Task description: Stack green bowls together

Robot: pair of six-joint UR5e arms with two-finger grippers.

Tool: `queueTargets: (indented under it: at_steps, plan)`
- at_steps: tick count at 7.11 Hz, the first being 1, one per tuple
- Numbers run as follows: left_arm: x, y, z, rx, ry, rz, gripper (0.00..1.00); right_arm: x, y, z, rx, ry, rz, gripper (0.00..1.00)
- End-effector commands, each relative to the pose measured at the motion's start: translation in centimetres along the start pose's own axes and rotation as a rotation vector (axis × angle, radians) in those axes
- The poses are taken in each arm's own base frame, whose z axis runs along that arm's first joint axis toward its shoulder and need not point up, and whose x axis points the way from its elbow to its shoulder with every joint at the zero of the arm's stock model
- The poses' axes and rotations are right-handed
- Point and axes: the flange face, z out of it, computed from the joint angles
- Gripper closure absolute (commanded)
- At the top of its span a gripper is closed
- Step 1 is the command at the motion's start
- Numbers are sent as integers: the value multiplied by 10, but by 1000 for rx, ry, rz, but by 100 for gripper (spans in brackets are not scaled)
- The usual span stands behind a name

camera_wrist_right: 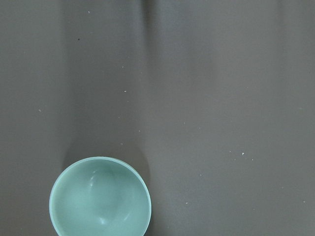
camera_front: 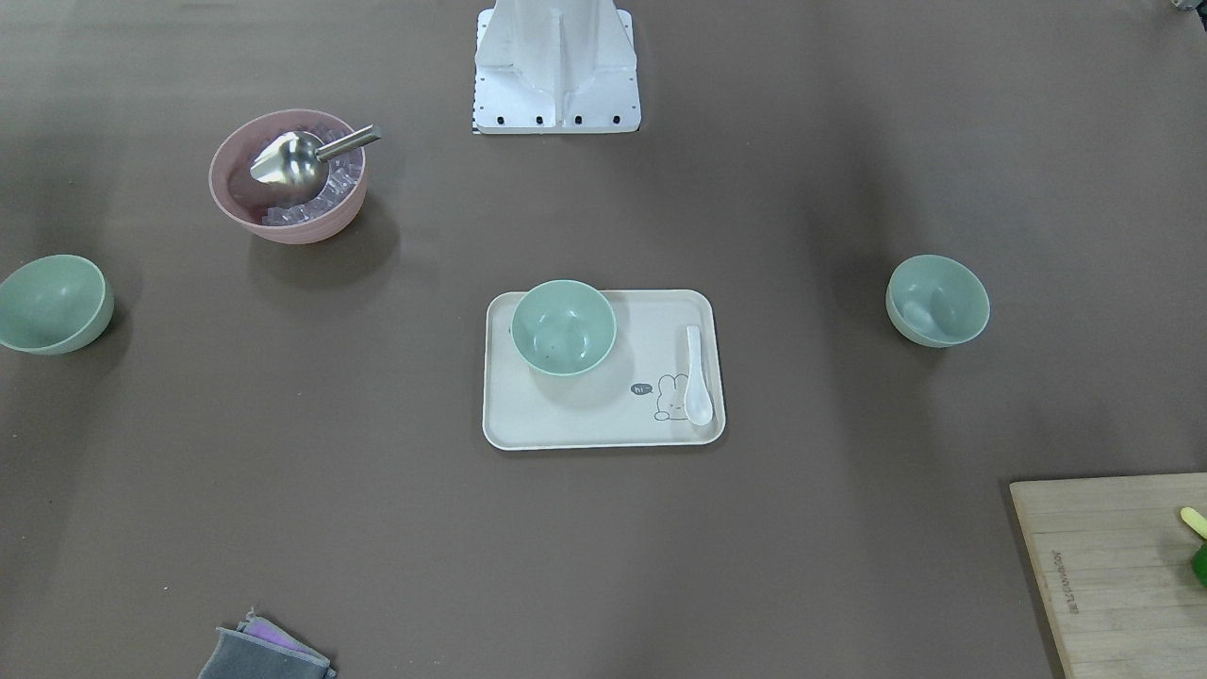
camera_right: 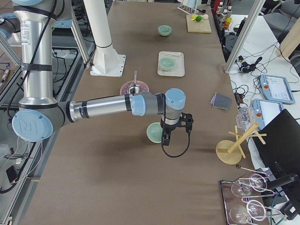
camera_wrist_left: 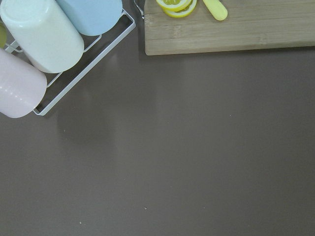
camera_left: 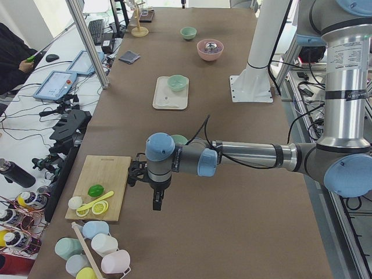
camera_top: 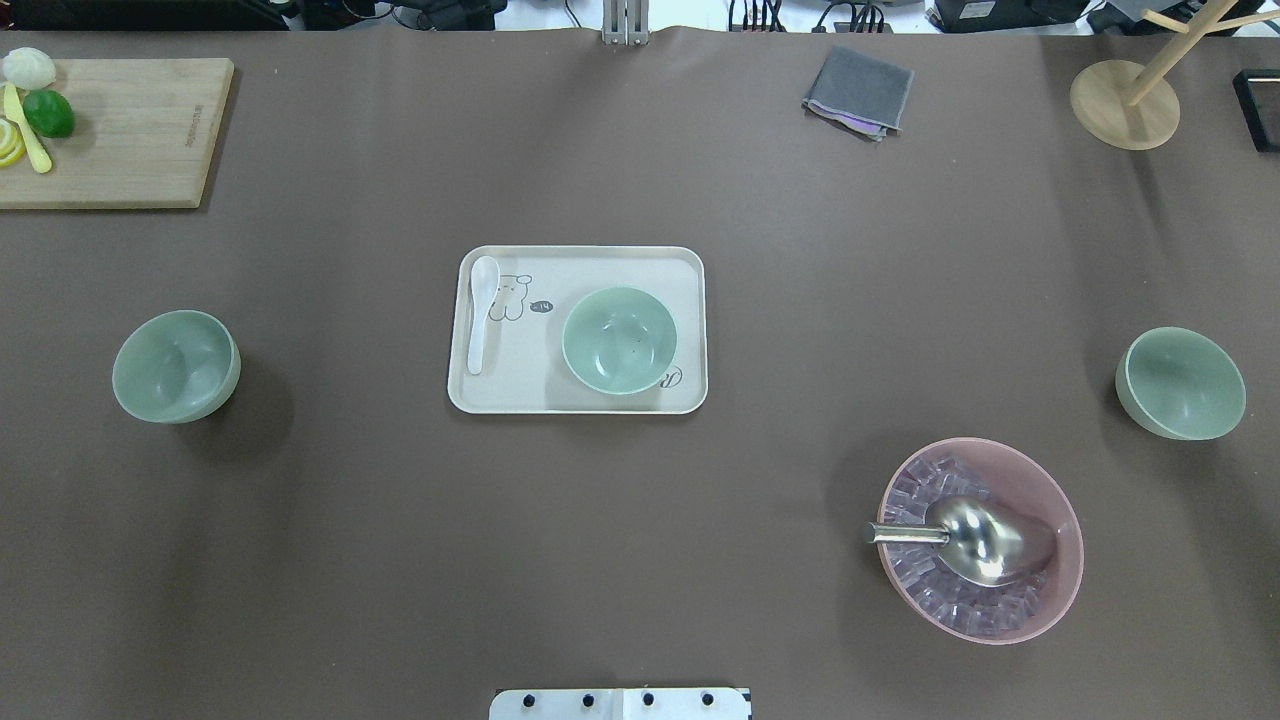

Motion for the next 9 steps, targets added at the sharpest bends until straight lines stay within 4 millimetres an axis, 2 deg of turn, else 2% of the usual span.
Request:
queueTargets:
  at_steps: [1, 5, 9]
  plan:
    - [-1, 1, 2, -4, 0, -3, 2, -10, 0, -9, 17, -10, -16, 0]
    - [-2, 1, 1, -2, -2, -5, 2, -19, -1, -19, 38, -9, -23, 0]
    - [-1, 1, 2, -4, -2, -5, 2, -20, -1, -19, 37, -8, -24, 0]
